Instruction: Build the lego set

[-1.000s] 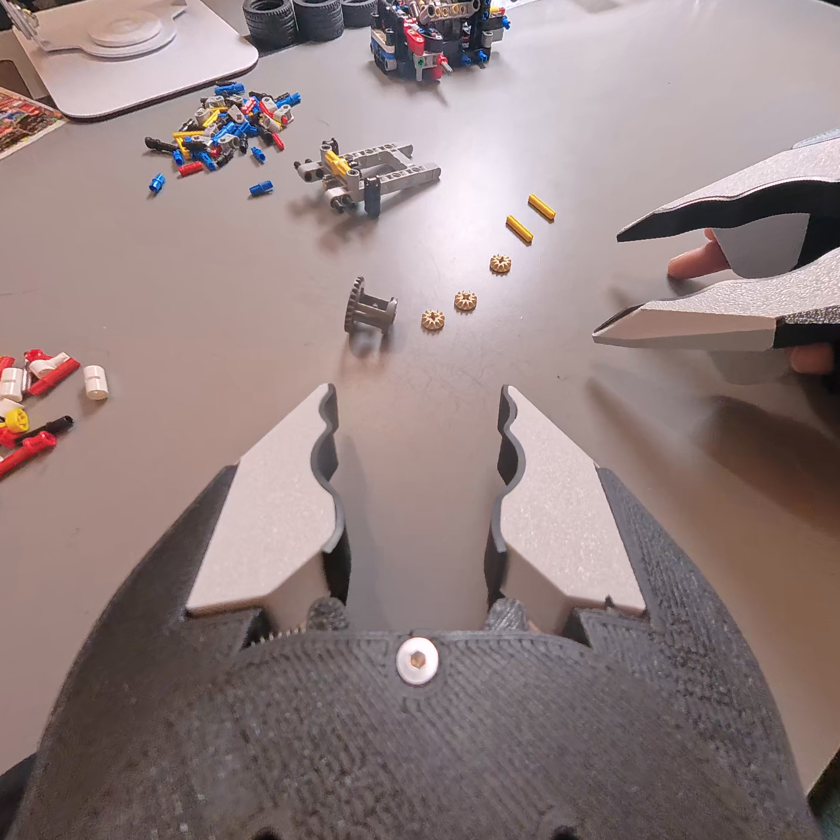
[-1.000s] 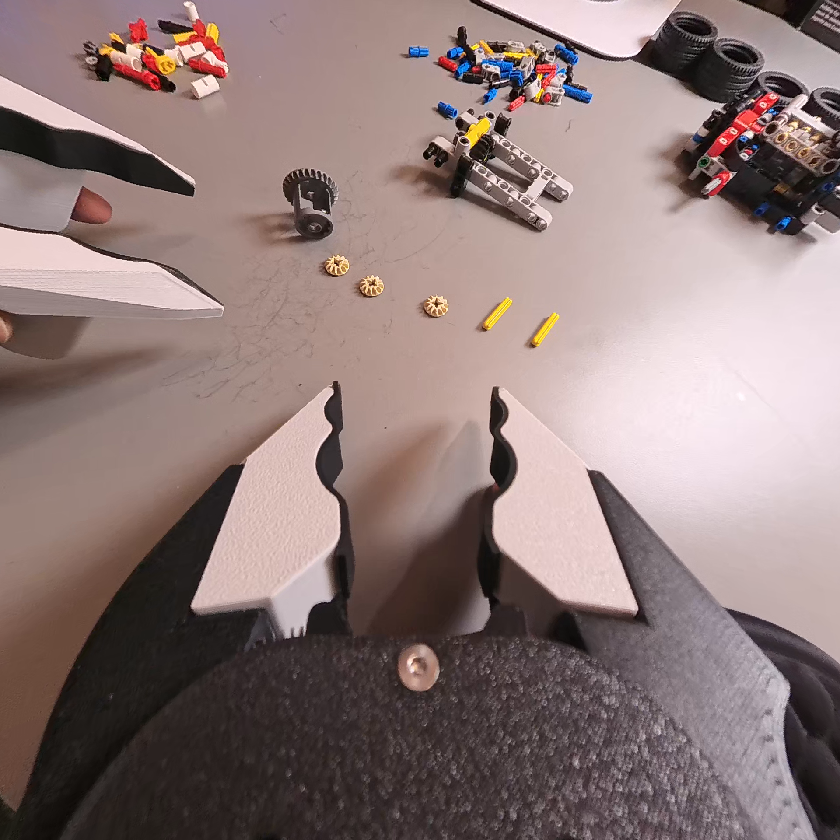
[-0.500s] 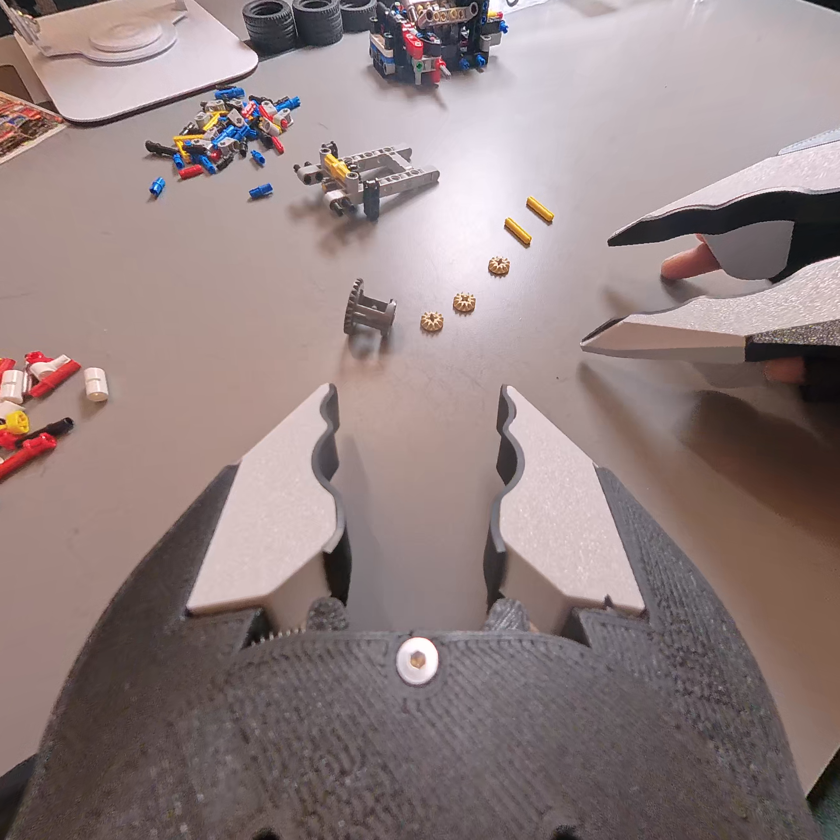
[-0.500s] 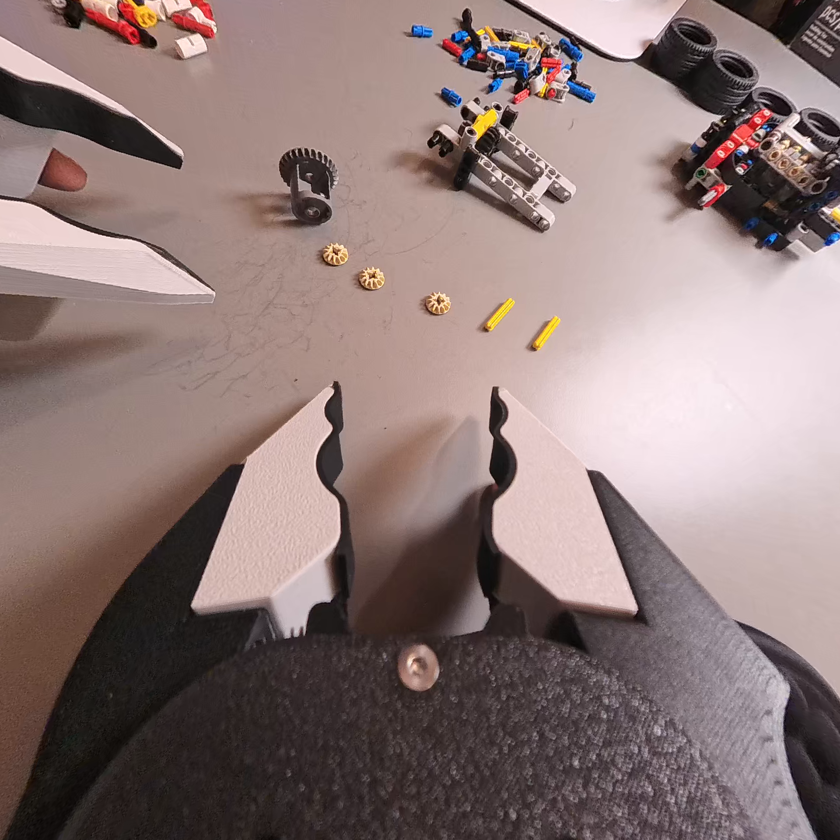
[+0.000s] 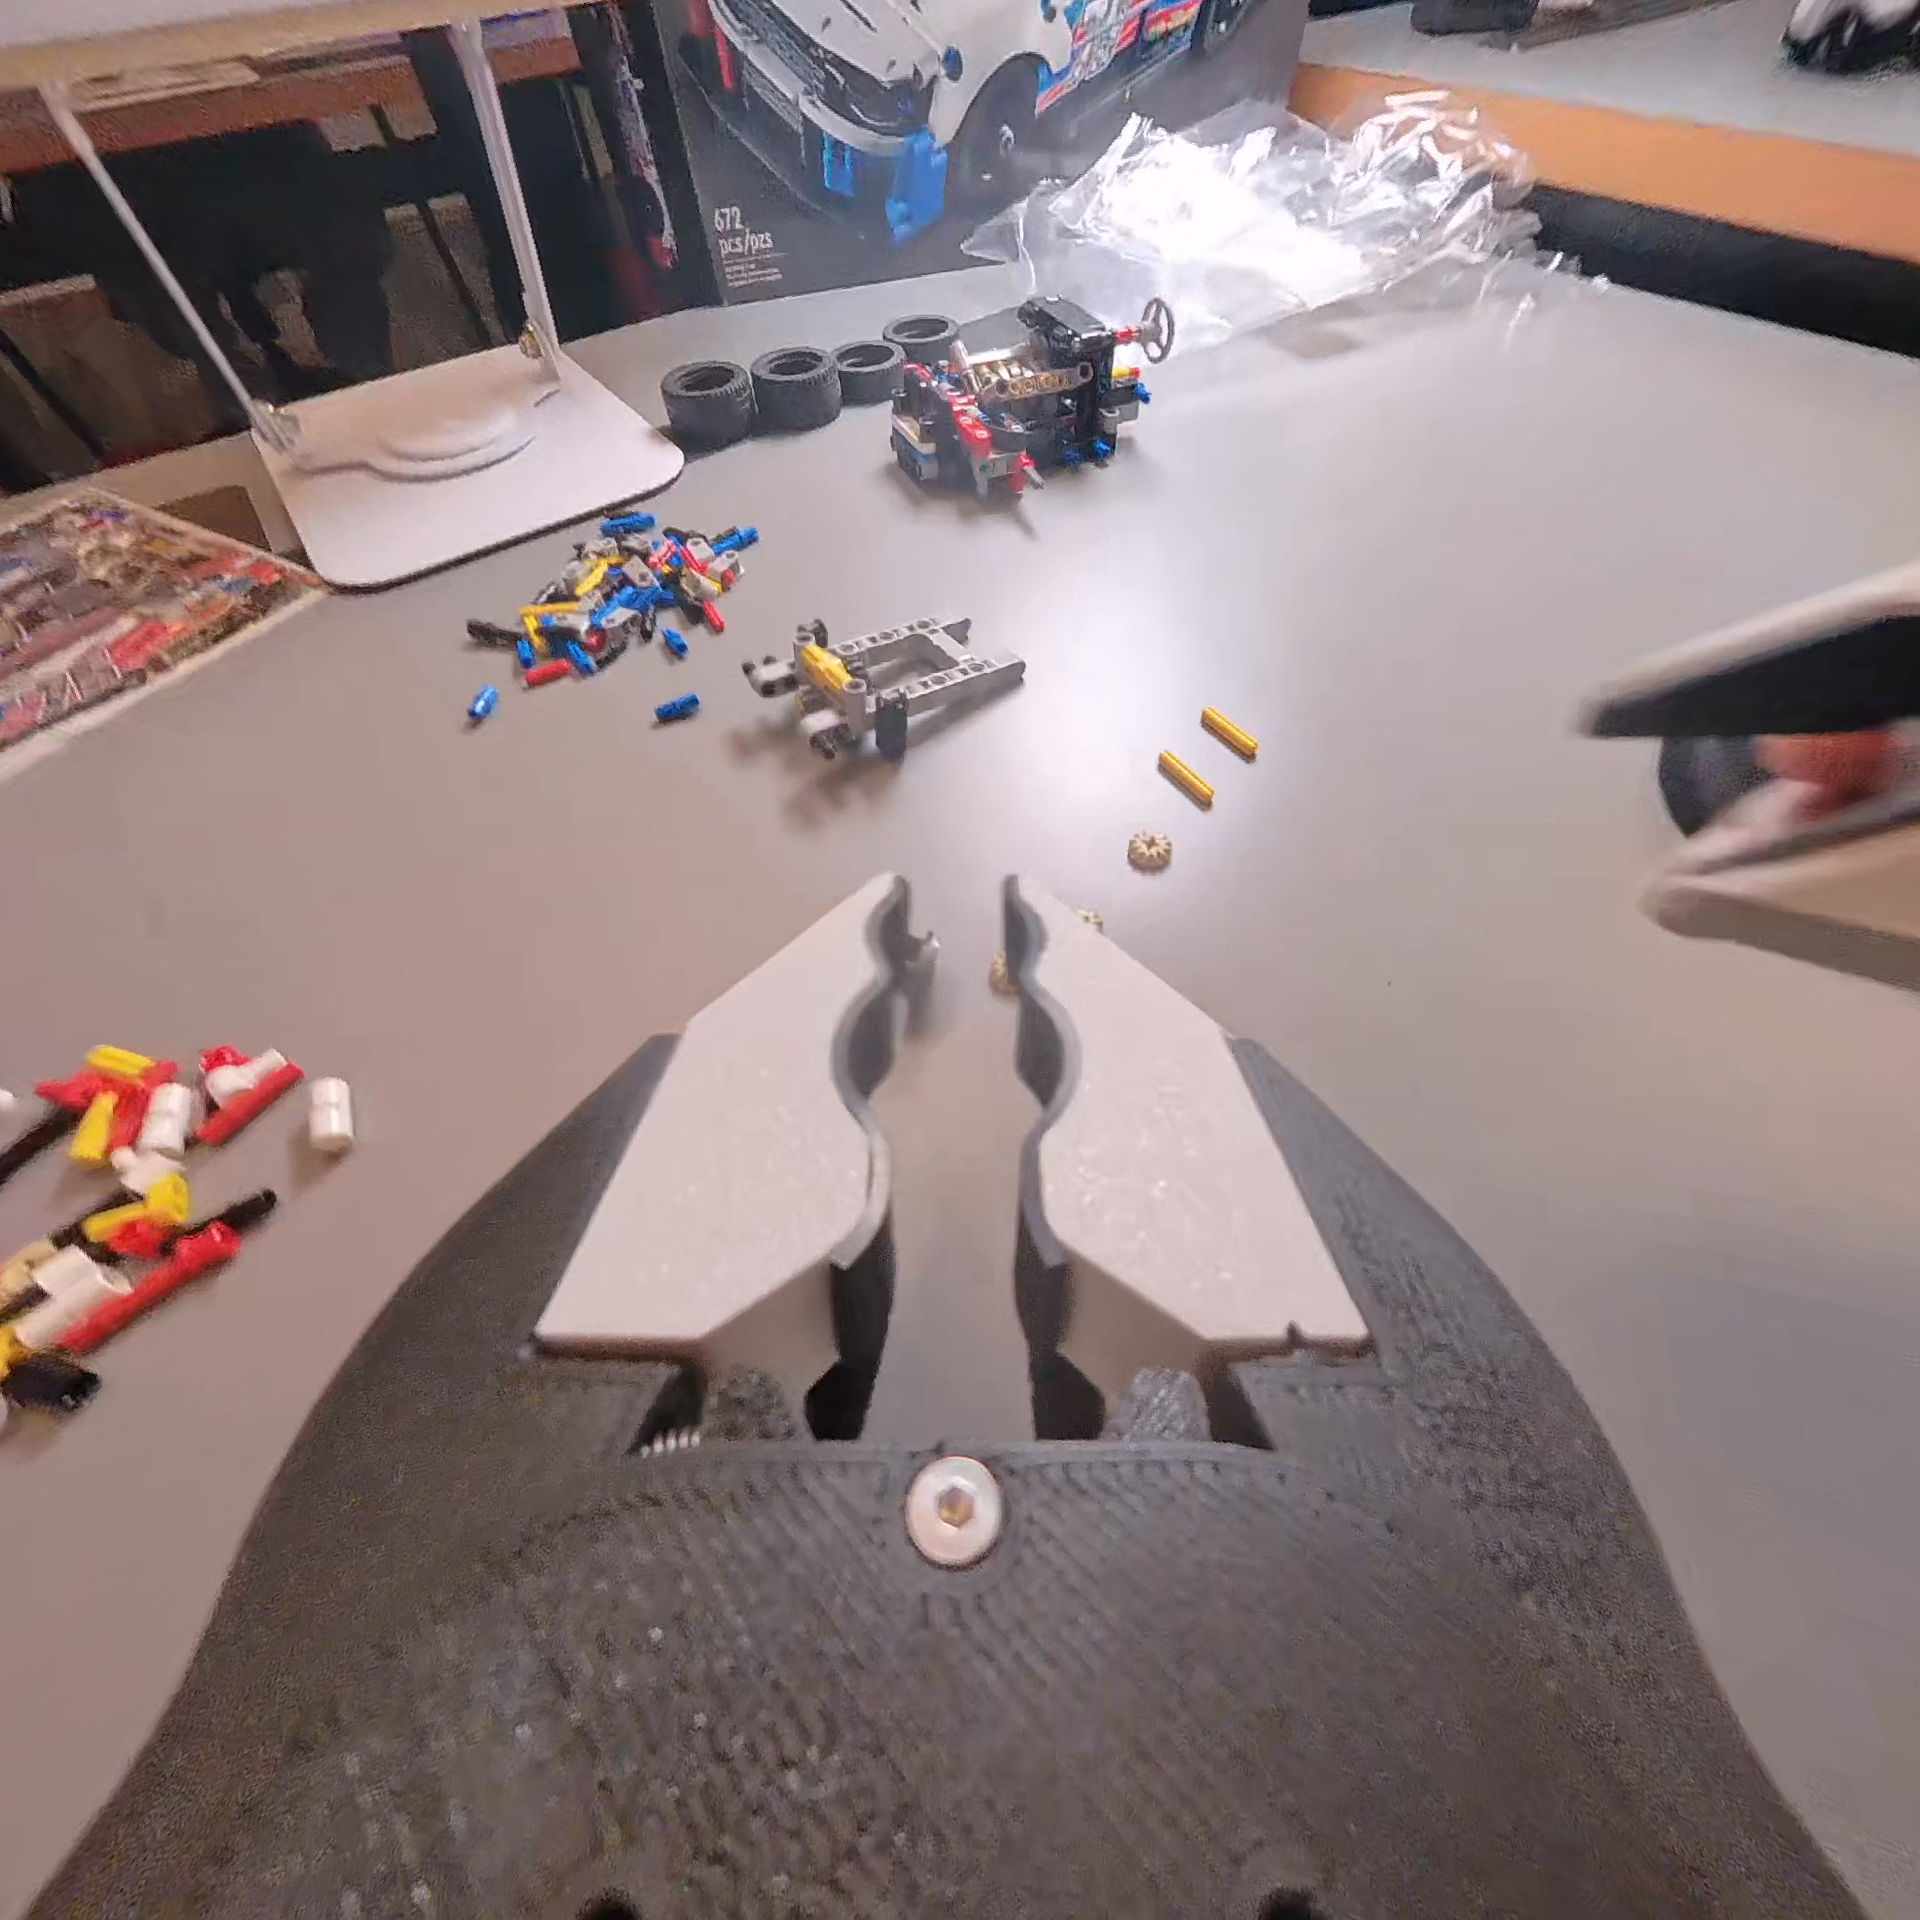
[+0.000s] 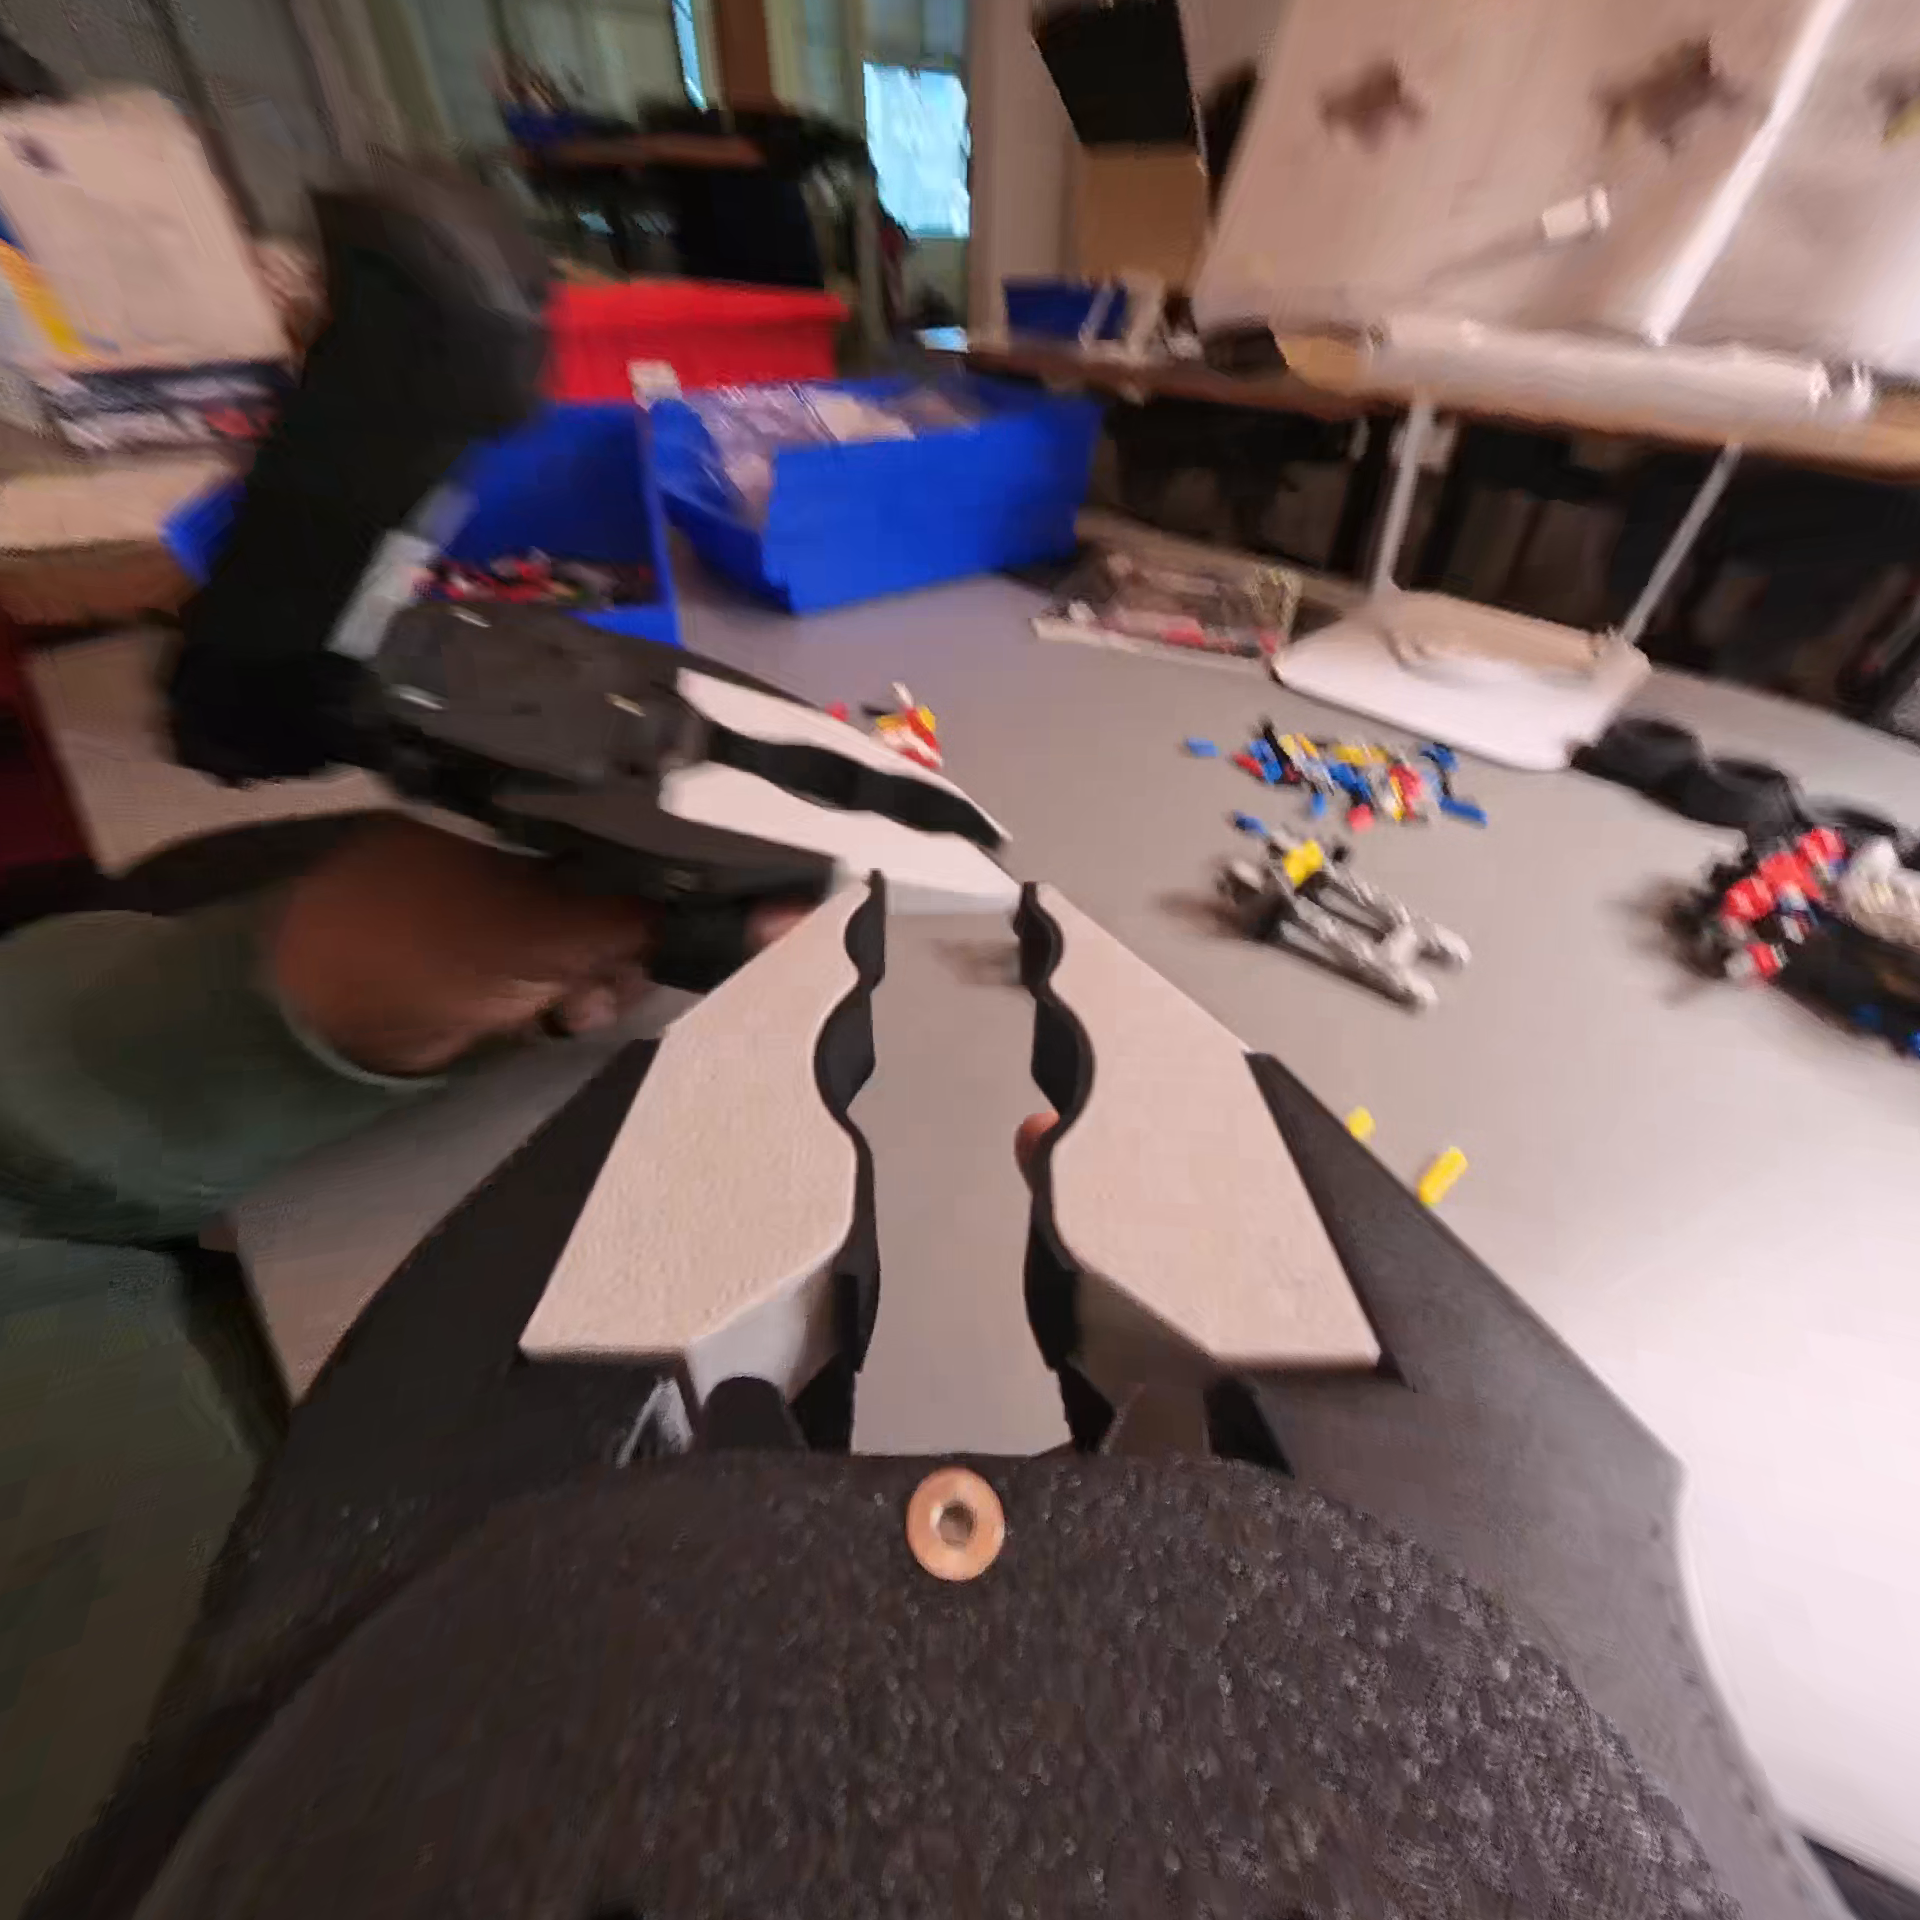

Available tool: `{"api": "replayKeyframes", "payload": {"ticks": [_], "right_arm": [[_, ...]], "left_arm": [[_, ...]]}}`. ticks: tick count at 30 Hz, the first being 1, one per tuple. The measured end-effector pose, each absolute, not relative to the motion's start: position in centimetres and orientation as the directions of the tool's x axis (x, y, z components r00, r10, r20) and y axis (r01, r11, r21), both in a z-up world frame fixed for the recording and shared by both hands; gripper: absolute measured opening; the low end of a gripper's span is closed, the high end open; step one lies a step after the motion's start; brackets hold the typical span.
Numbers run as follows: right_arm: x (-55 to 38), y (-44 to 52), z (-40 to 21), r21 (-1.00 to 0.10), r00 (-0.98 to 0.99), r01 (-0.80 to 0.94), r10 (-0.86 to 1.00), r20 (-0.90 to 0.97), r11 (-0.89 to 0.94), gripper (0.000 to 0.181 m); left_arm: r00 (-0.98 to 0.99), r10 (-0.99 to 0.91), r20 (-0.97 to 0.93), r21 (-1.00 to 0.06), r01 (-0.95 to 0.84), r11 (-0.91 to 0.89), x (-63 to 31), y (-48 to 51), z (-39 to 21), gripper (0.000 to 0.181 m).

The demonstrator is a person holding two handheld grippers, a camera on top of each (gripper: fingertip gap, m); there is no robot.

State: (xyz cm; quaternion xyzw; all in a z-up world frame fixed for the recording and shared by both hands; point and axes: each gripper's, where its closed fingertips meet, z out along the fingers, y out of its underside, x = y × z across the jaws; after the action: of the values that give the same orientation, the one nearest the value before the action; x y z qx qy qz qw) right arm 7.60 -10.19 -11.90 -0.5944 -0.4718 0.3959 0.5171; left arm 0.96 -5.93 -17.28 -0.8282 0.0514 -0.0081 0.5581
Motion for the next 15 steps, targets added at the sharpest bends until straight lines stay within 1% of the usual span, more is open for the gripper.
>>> {"api": "replayKeyframes", "payload": {"ticks": [1,3,5,8,13,15], "right_arm": [[7.2,-11.7,-10.2,-0.995,0.2,0.1,0.979,0.034,0.014,0.014],[6.3,-15.0,-7.2,-0.997,0.11,0.013,0.991,0.075,0.074,0.0],[5.3,-17.5,-5.7,-0.993,0.058,-0.007,0.991,0.12,0.121,0.0],[3.9,-19.3,-4.8,-0.988,0.037,0.001,0.988,0.152,0.152,0.0],[2.3,-19.7,-6.6,-0.983,0.022,0.1,0.988,0.154,0.151,0.0],[2.2,-19.6,-6.9,-0.982,0.022,0.115,0.988,0.153,0.149,0.0]], "left_arm": [[0.992,-0.103,-0.066,-0.92,-0.101,-0.379,1.0,-5.4,-17.1,0.002],[0.989,-0.092,-0.115,-0.911,-0.142,-0.388,0.8,-4.2,-16.5,0.0],[0.98,-0.059,-0.191,-0.896,-0.199,-0.398,0.2,-3.2,-16.1,0.0],[0.959,-0.018,-0.284,-0.866,-0.264,-0.425,-0.5,-2.3,-16.1,0.0],[0.905,0.038,-0.424,-0.804,-0.358,-0.475,-1.8,-2.3,-16.6,0.0],[0.893,0.052,-0.448,-0.795,-0.371,-0.48,-2.2,-2.4,-16.6,0.0]]}}
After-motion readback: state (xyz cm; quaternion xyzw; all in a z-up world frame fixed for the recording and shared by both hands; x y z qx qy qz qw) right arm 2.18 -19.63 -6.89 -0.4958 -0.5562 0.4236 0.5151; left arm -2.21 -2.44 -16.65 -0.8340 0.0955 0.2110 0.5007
